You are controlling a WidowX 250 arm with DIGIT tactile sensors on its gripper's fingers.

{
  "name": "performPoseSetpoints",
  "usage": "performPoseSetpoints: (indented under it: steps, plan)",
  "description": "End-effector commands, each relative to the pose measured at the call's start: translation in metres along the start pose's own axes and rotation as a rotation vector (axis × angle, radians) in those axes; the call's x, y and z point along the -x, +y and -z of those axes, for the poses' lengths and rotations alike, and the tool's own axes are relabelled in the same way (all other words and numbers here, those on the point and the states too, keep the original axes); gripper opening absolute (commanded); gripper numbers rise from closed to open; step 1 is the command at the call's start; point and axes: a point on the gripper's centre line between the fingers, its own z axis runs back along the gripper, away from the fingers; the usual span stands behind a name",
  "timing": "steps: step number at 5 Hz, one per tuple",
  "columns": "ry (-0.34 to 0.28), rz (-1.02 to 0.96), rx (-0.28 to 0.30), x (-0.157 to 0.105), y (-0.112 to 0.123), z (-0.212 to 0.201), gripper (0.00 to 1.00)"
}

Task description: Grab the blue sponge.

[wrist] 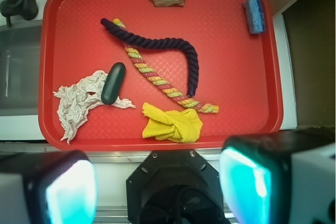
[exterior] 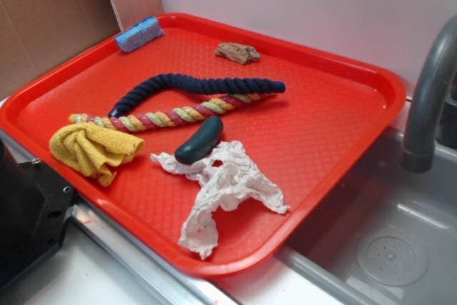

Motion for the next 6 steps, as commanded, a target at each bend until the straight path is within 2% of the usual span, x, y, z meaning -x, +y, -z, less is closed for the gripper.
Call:
performPoseSetpoints:
  steps: [1, 2, 3, 4, 6]
  plan:
    - [0.0, 0.0, 0.0, 0.0, 0.0, 0.0, 1.0]
    - [-0.083, 0.087, 0.125, -0.03, 0.017, 0.033, 1.0]
    - [-0.111, 0.053, 0.072, -0.049, 0.042, 0.063, 1.0]
    - [-0.143, 0.017, 0.063, -0.064, 0.071, 0.091, 1.0]
    - [-0.176, 0.042, 0.02, -0.108, 0.108, 0.134, 1.0]
